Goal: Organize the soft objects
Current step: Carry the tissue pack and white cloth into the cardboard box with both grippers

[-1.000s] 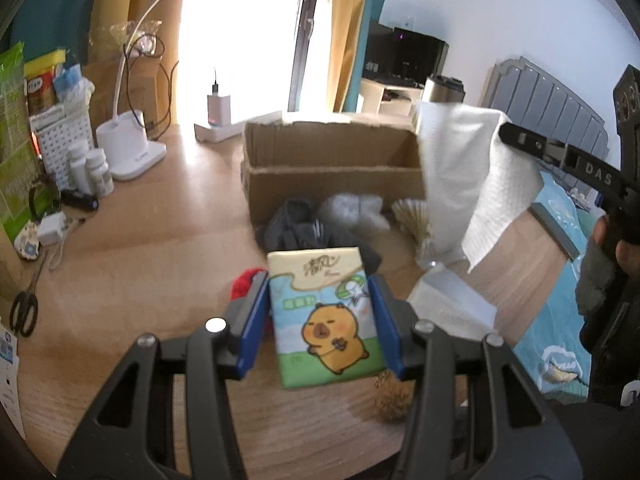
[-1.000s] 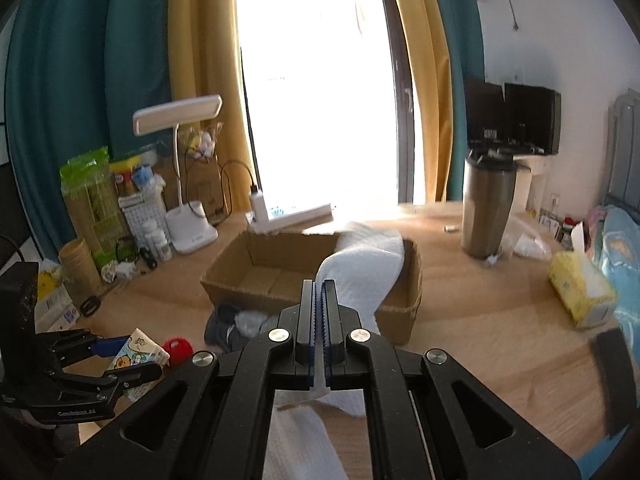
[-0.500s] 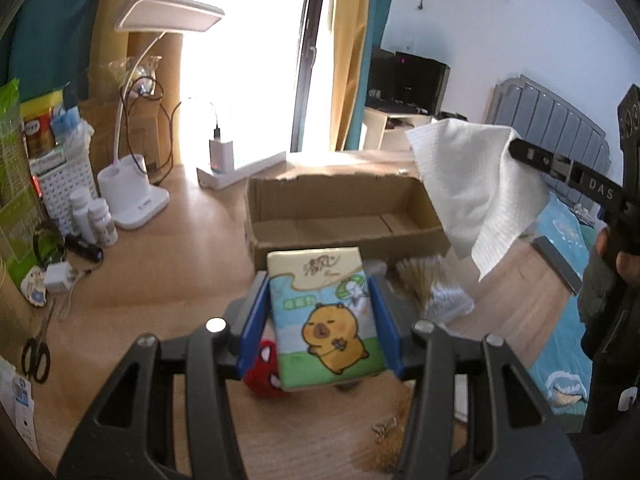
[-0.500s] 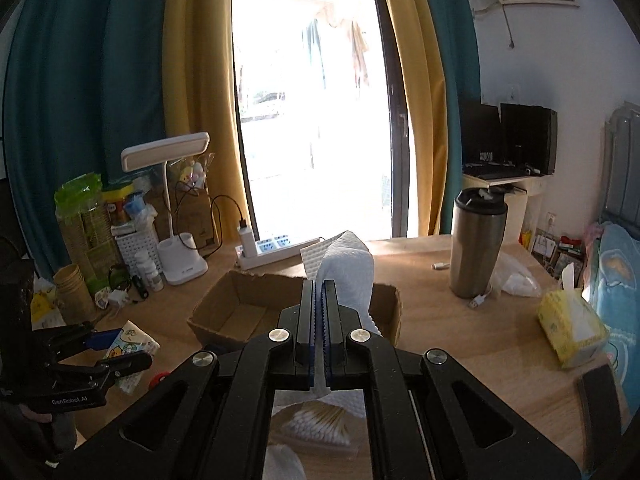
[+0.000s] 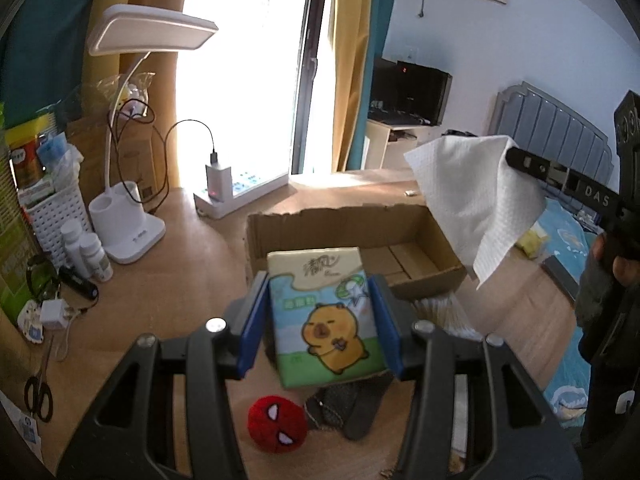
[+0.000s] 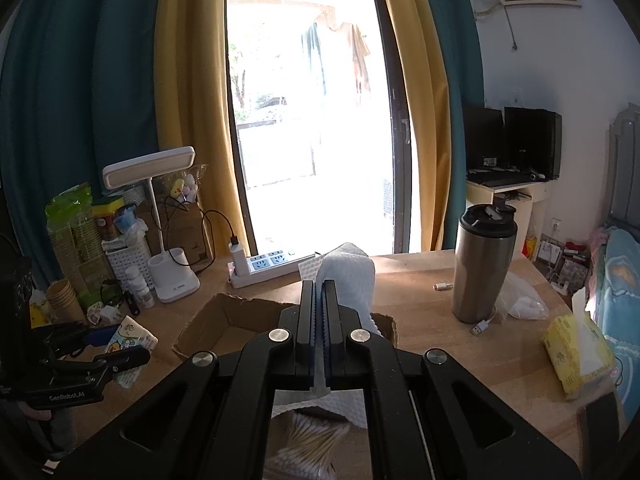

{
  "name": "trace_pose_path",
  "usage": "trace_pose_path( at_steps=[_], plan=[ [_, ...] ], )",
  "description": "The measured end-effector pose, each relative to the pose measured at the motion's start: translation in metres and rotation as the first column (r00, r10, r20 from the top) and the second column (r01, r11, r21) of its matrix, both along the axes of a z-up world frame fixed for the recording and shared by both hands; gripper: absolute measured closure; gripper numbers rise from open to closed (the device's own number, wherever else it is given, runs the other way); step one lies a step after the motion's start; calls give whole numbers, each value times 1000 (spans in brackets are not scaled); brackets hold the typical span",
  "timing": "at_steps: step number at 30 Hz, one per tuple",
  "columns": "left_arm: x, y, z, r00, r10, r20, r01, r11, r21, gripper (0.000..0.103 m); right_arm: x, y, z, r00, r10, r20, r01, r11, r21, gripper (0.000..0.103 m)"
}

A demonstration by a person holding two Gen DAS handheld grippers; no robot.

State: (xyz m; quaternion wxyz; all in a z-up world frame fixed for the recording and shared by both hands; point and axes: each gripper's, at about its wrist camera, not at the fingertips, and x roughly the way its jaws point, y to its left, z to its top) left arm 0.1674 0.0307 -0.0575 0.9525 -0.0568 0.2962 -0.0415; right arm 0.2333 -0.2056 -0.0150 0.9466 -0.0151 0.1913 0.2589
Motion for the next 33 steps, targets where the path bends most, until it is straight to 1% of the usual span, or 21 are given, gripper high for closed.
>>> trace_pose_path(
  at_steps=[5,10,16,25,29,33],
  plan=[
    [15,4,1,1000,3,7,-3,1000,3,52,14,4,-3,1000,6,-11,-6,1000,-3,100],
    [31,6,0,1000,7,12,-7,1000,11,52,33,8,-15,999,12,-44,-13,1000,-5,100],
    [51,8,-7,1000,11,4,-11,1000,5,52,56,15,-38,994,19,-107,-21,1000,-21,100],
    [75,9,-18,1000,3,-22,-3,1000,2,52,87,19,-69,980,8,-199,-11,1000,-18,100],
    [83,9,-23,999,1,-32,-1,1000,1,52,100,17,-84,968,-13,-250,9,1000,-16,100],
    [91,10,-28,999,-1,-44,1,1000,-2,52,109,20,-98,954,-26,-298,15,999,-41,100]
  ],
)
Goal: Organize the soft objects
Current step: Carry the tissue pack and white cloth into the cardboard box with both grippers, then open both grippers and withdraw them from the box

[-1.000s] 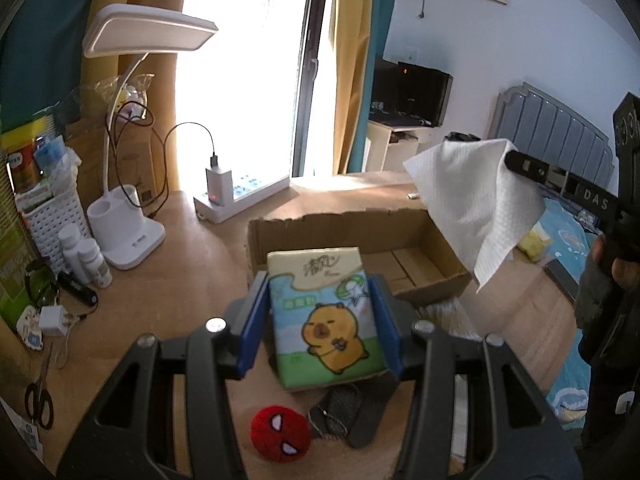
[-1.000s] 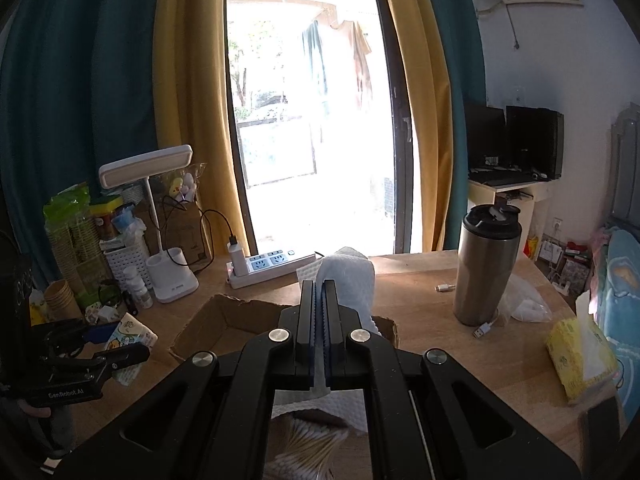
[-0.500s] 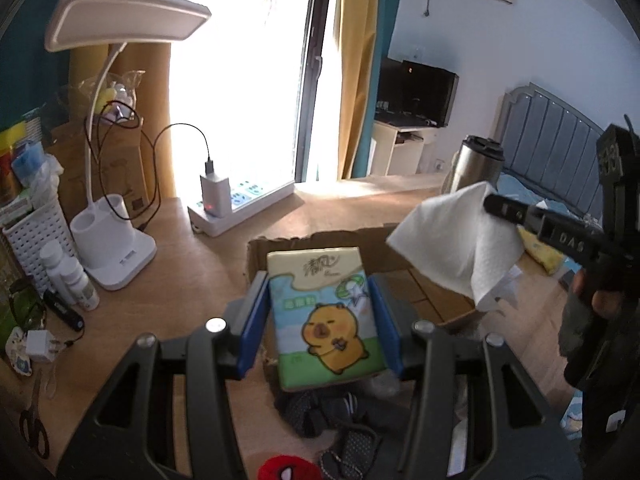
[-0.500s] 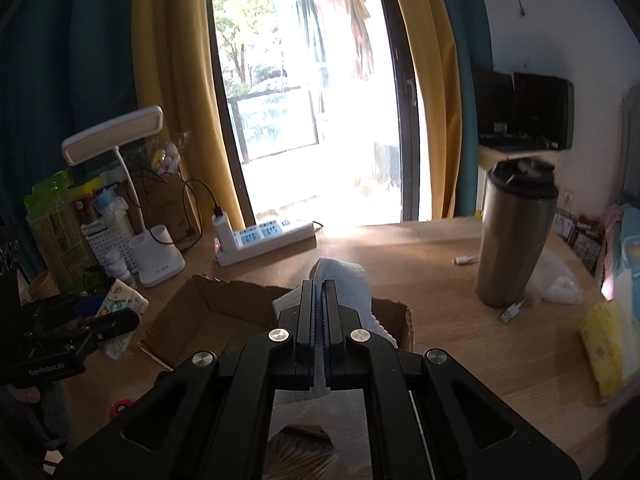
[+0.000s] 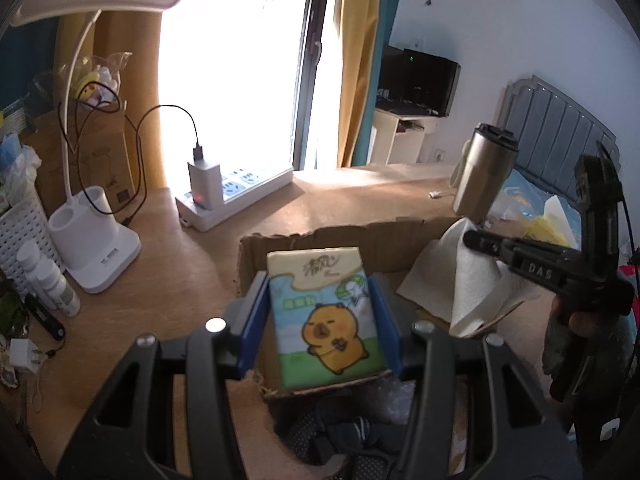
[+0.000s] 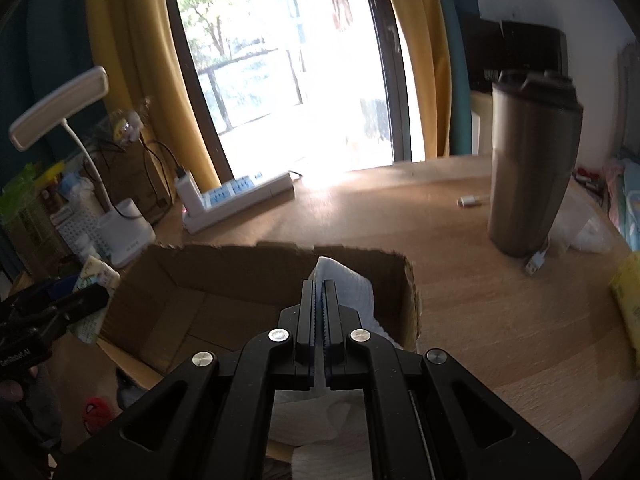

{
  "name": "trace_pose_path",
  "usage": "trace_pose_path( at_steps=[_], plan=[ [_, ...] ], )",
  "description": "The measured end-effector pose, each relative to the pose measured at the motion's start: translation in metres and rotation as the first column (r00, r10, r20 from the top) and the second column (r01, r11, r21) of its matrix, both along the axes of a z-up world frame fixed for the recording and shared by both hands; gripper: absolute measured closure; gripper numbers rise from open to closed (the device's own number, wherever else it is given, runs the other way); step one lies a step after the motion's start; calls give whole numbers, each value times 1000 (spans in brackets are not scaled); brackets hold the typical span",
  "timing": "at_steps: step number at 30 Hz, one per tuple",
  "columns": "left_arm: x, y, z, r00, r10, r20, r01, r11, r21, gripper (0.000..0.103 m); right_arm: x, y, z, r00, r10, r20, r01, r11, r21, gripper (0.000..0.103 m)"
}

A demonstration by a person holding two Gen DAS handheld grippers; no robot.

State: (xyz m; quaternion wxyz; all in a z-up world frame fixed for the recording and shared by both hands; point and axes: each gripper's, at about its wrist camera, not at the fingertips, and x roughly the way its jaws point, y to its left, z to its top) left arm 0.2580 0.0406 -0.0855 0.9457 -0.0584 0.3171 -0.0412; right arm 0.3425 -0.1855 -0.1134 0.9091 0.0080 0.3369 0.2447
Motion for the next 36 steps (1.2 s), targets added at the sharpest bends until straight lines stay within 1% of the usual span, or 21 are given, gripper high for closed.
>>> trace_pose_path(
  at_steps=[5,6,7,8,9,10,11,19,31,32,34,35,36],
  plan=[
    [8,0,-6,1000,-3,-17,3,1000,6,52,7,0,-9,999,-20,-47,20,1000,10,99],
    [8,0,-7,1000,0,-21,1,1000,10,52,8,0,-8,998,-21,-51,21,1000,11,95],
    [10,0,-8,1000,6,-29,-6,1000,21,52,9,1,-8,998,-21,-55,21,1000,14,85],
    [11,0,-9,999,10,-37,-9,1000,25,51,9,1,-6,998,-19,-56,20,1000,21,78],
    [11,0,-10,999,11,-39,-10,1000,22,51,8,1,-5,998,-18,-55,20,999,26,62],
    [11,1,-10,999,12,-44,-12,1000,16,51,7,0,-3,999,-17,-50,18,999,31,51],
    [11,1,-10,999,15,-47,-14,1000,15,51,5,-1,0,999,-15,-41,17,999,34,48],
    [6,0,-5,999,5,-39,-5,1000,3,48,-17,-6,23,998,-32,47,33,999,-7,46],
    [-24,4,13,1000,23,7,-23,1000,-18,42,-50,-18,31,996,-59,64,61,998,-31,45],
    [-28,4,14,1000,27,11,-27,999,-24,41,-53,-18,32,996,-59,67,61,998,-32,45],
    [-34,5,17,999,33,19,-32,999,-26,34,-60,-19,34,996,-57,75,59,998,-33,44],
    [-36,5,18,999,34,23,-33,999,-27,30,-62,-18,35,995,-56,78,59,998,-33,44],
    [-40,6,19,999,35,30,-35,999,-31,29,-66,-17,37,995,-55,84,58,998,-35,43]
  ],
)
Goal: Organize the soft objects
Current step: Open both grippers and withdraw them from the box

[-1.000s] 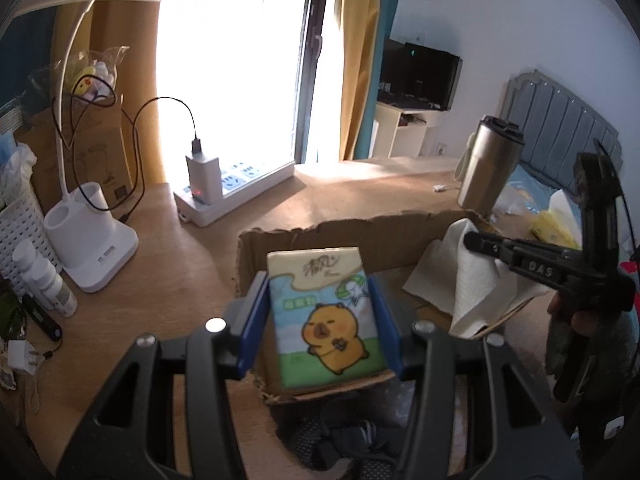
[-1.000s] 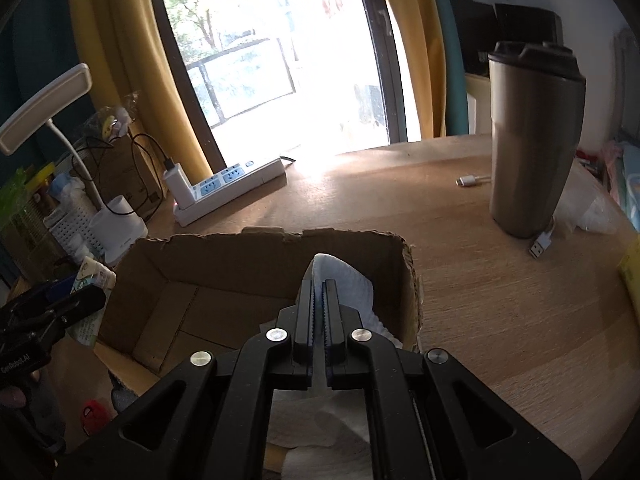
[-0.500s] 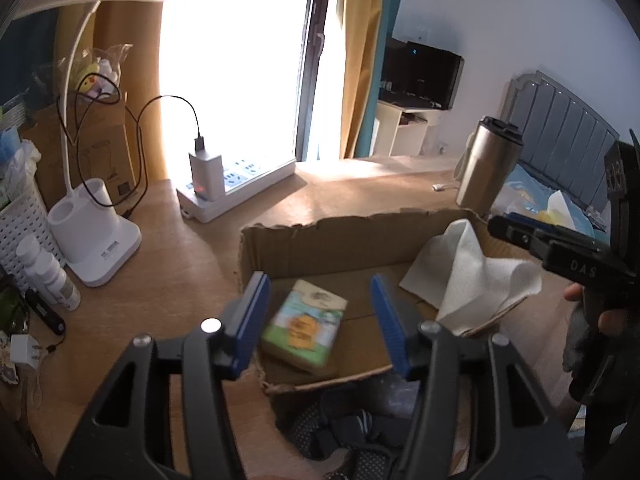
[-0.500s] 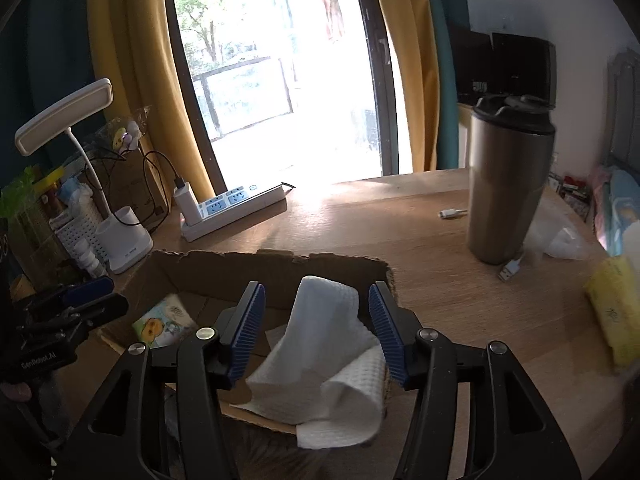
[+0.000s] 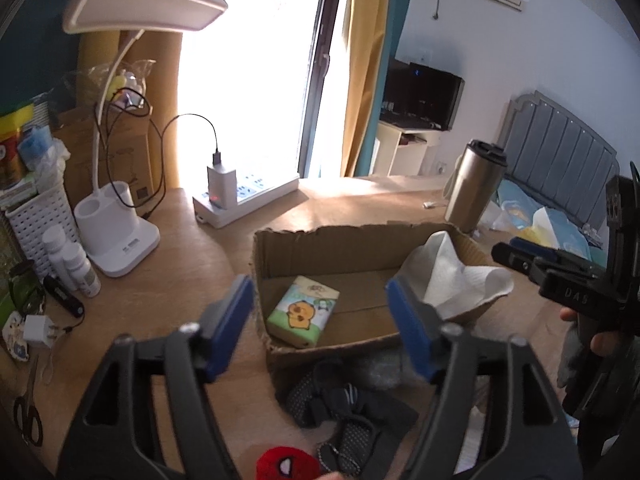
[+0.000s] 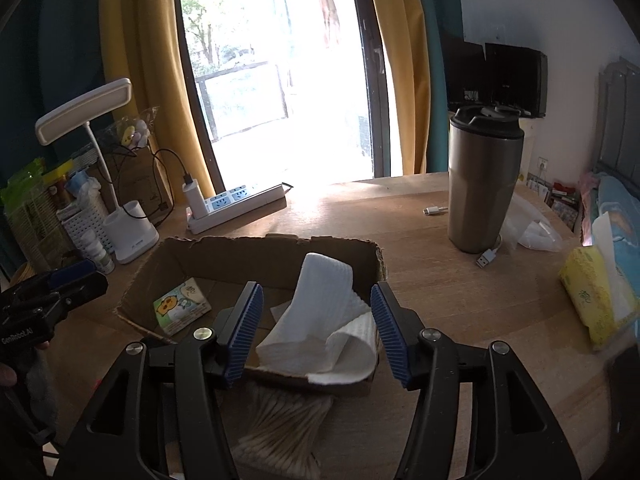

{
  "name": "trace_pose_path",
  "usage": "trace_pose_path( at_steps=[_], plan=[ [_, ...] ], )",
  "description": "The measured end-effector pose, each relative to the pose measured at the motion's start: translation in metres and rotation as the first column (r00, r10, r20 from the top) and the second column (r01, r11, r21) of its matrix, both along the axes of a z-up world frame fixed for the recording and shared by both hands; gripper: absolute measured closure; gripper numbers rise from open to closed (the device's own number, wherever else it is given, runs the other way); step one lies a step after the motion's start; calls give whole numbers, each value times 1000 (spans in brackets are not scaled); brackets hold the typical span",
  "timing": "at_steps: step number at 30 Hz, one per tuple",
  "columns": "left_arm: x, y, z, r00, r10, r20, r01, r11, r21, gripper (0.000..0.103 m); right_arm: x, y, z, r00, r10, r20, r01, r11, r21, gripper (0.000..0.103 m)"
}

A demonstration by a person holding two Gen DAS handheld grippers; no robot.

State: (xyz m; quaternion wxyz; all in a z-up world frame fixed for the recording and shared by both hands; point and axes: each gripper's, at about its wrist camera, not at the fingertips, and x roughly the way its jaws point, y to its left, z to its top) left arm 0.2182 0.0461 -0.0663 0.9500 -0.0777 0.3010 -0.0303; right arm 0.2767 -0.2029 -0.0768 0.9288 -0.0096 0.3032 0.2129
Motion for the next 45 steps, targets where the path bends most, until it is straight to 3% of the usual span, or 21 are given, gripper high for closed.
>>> trace_pose_path(
  at_steps=[4,6,8,25,45],
  plan=[
    [-12,0,5,1000,3,19,-3,1000,-1,27,-13,1,6,1000,17,9,-17,1000,6,39],
    [-17,-1,7,1000,7,24,-7,1000,-1,15,-21,3,11,999,30,21,-30,1000,5,38],
    [-22,-2,9,999,9,33,-9,1000,-5,12,-28,7,14,999,41,30,-41,999,-2,35],
    [-65,-13,16,998,12,62,-11,1000,-13,11,-79,9,20,995,75,67,-73,997,-29,22],
    [-112,-36,3,999,-16,44,17,999,-29,11,-128,2,1,994,100,41,-98,994,-41,22]
  ],
)
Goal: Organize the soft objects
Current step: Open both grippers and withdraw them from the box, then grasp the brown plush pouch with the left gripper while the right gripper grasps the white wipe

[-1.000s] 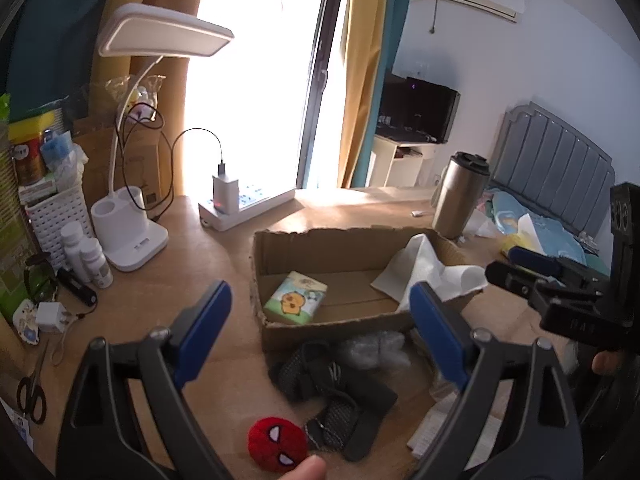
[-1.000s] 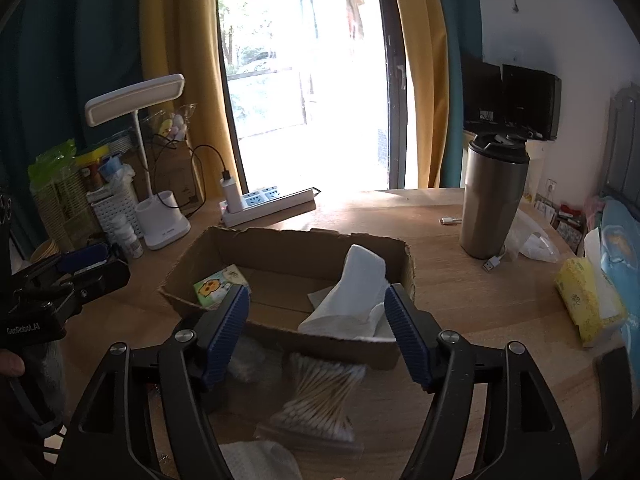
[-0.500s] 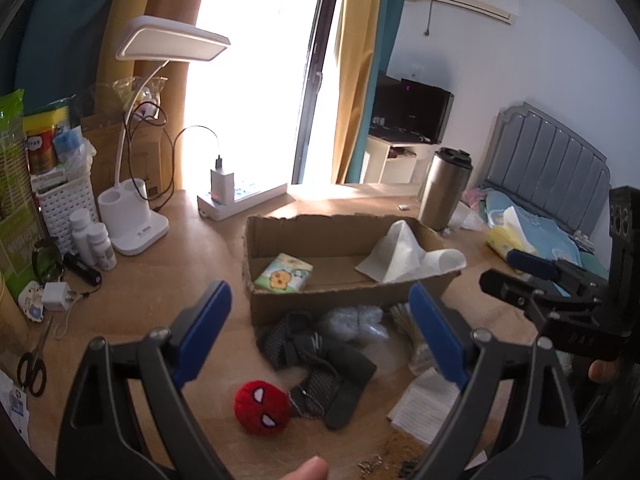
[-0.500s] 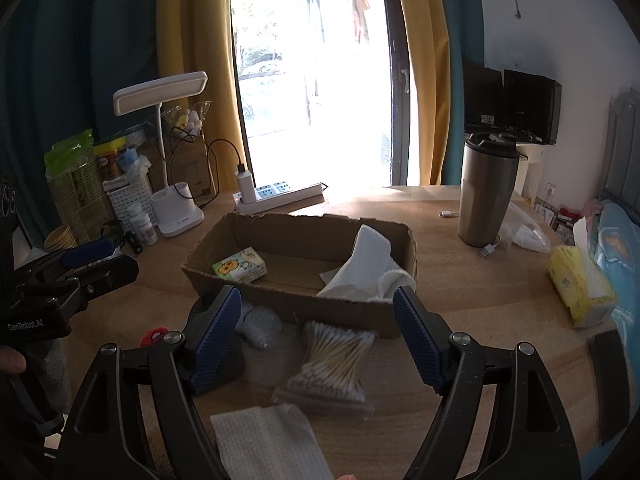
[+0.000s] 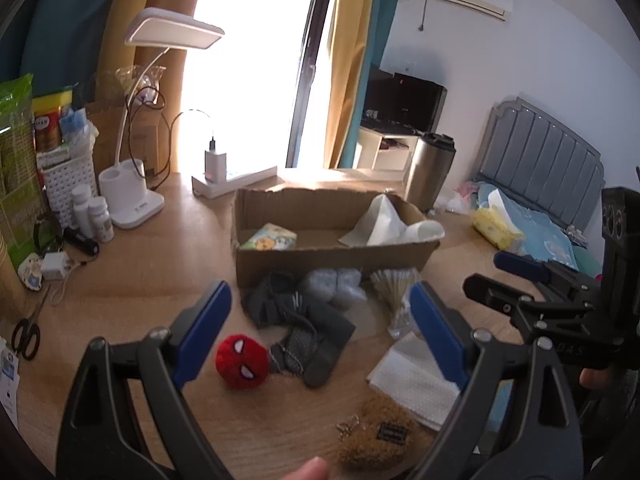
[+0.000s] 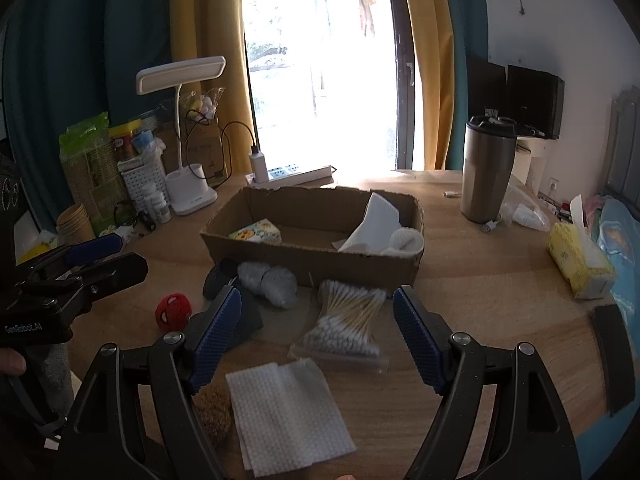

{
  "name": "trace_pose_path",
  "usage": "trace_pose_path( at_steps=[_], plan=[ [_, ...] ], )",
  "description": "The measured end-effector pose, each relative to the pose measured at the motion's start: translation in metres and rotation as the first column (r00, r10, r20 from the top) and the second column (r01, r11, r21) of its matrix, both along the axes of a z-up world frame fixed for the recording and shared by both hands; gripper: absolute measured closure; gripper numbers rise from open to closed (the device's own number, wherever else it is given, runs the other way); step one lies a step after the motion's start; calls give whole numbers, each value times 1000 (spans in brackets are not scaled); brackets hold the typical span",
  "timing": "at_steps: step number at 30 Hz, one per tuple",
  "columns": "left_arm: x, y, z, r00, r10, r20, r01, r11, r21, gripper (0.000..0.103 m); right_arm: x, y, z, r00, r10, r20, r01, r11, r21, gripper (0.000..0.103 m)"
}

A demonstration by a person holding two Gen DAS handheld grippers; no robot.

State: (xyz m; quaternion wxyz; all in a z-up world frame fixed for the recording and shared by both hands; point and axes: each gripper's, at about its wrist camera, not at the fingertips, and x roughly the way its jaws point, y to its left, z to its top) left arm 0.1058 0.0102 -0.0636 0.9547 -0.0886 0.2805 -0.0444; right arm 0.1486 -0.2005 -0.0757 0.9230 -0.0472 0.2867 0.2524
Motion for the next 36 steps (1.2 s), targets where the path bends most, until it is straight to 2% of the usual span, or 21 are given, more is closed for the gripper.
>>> trace_pose_path(
  at_steps=[13,28,33,36],
  plan=[
    [-19,-9,-30,998,-11,-58,11,1000,-12,11,-16,2,-32,998,14,-61,-17,999,-37,22],
    [-18,-17,-63,989,-24,-146,23,1000,-4,11,-11,14,-79,986,45,-158,-61,994,-96,22],
    [-19,-18,-70,985,-27,-173,29,1000,7,11,-10,19,-94,979,67,-191,-90,989,-116,32],
    [-18,-20,-73,982,-32,-187,35,999,15,11,-14,24,-96,983,80,-166,-107,982,-158,35]
  ],
)
